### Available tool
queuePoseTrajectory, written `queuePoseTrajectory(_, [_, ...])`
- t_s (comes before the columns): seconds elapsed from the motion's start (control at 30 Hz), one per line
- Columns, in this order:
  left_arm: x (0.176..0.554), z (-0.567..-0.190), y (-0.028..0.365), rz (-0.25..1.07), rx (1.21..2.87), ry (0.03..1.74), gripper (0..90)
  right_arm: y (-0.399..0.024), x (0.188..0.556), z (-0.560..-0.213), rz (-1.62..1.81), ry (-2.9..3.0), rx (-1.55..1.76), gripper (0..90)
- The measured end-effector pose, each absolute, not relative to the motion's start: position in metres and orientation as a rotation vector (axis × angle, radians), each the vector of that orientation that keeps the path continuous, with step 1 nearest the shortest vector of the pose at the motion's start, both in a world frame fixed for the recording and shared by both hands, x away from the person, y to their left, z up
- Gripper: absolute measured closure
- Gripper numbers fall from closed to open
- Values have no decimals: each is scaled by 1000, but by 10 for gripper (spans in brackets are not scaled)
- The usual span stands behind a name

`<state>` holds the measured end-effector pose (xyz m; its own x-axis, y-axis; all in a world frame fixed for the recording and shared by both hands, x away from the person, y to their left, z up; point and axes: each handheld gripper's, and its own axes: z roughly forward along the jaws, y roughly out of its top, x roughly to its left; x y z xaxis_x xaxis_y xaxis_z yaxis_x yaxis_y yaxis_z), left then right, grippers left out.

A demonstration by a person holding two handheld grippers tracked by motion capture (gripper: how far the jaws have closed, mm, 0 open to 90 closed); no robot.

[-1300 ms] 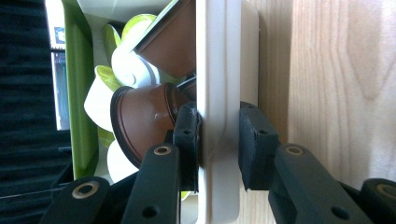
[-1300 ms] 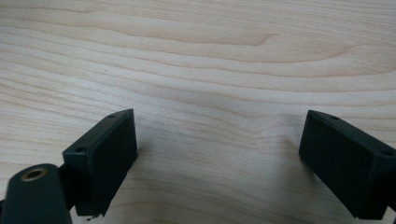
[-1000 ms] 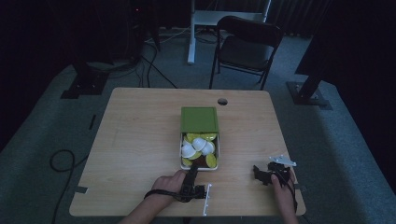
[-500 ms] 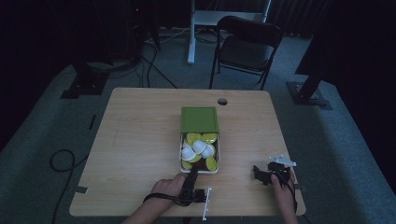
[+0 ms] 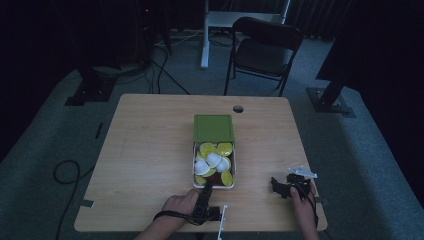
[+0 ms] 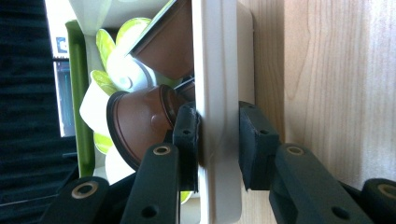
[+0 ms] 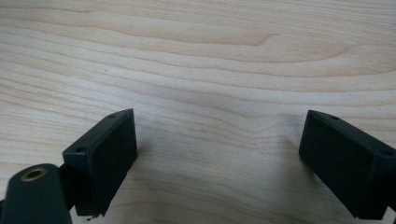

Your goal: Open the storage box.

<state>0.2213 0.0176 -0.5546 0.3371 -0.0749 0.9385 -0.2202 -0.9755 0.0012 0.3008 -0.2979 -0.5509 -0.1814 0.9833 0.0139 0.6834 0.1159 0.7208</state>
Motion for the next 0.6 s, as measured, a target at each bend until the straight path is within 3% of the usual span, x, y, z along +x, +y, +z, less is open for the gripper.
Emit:
queuePoseTrajectory(0.33, [222,-550,20,1641,2476,-271,710,-298,301,-551,833,1925,1612,107])
queuePoseTrajectory(0.47, [218,-549,19,1602,2469,-291,614,-298,301,-551,833,1925,1612,107])
queuePoseTrajectory(0.6, [216,-547,20,1567,2464,-284,601,-298,301,-551,833,1925,1612,107])
